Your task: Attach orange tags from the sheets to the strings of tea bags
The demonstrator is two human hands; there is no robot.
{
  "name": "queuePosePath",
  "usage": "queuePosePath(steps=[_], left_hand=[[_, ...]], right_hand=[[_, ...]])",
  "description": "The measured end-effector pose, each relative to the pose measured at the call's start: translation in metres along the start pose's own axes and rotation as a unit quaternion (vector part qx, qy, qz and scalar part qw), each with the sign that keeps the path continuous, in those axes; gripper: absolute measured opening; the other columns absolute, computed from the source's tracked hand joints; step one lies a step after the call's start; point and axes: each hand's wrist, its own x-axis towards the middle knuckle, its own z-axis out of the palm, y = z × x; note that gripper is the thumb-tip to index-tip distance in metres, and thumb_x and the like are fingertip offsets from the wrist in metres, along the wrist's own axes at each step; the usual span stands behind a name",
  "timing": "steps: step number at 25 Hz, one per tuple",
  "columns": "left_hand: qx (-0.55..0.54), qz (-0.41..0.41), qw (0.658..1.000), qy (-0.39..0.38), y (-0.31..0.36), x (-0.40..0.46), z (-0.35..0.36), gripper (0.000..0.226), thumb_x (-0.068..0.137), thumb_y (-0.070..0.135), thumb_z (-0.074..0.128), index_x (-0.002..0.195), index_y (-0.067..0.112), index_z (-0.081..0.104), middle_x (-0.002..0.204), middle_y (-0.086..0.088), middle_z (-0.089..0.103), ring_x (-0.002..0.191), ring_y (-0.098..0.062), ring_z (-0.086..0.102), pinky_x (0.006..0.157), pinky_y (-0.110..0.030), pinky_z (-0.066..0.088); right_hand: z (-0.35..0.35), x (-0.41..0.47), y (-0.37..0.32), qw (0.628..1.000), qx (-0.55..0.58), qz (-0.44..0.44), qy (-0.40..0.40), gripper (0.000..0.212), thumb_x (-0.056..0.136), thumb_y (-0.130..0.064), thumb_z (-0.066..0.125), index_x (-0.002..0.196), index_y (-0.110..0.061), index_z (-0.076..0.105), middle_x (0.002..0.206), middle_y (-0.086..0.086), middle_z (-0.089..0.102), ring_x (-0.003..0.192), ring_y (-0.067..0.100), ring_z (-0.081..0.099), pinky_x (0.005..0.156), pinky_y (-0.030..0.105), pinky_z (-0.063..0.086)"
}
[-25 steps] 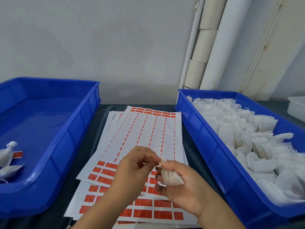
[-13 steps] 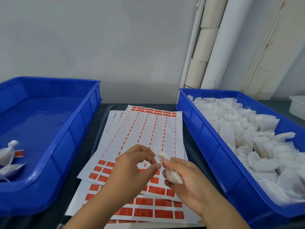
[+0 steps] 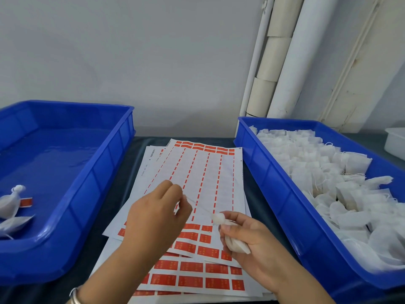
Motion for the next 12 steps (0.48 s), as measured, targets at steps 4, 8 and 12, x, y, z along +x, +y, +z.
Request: queuePosePath(steps=[4, 8, 12], left_hand=[[0.007, -0.025, 1.0, 0.015, -0.003, 0.004, 0.003, 0.024, 0.075, 0.013, 0.074, 0.068, 0.021, 0.053, 0.068, 0.009, 0.051, 0.05, -0.01, 0.049, 0.046, -0.008, 0.031], [-0.031, 0.028, 0.999, 0.022, 0.007, 0.01, 0.003, 0.01, 0.079, 0.012, 0.07, 0.074, 0.015, 0.062, 0.072, 0.004, 0.059, 0.055, -0.011, 0.052, 0.049, -0.013, 0.04], [-0.051, 0.096, 0.994, 0.018, 0.026, 0.018, 0.002, 0.002, 0.082, 0.014, 0.067, 0.081, 0.013, 0.065, 0.078, 0.002, 0.063, 0.059, -0.01, 0.054, 0.052, -0.019, 0.048]], right_hand=[[-0.006, -0.001, 0.004, 0.999, -0.021, 0.013, -0.024, 0.039, 0.069, -0.002, 0.069, 0.107, -0.009, 0.068, 0.111, 0.013, 0.069, 0.1, 0.034, 0.067, 0.073, 0.04, 0.058], [-0.014, -0.006, -0.003, 0.996, -0.064, -0.003, -0.062, 0.027, 0.073, -0.004, 0.071, 0.099, -0.01, 0.073, 0.098, 0.01, 0.072, 0.092, 0.025, 0.069, 0.074, 0.034, 0.056], [-0.012, -0.007, -0.009, 0.989, -0.124, -0.051, -0.057, 0.027, 0.078, -0.035, 0.058, 0.079, -0.013, 0.075, 0.08, 0.005, 0.07, 0.079, 0.018, 0.068, 0.075, 0.026, 0.054]])
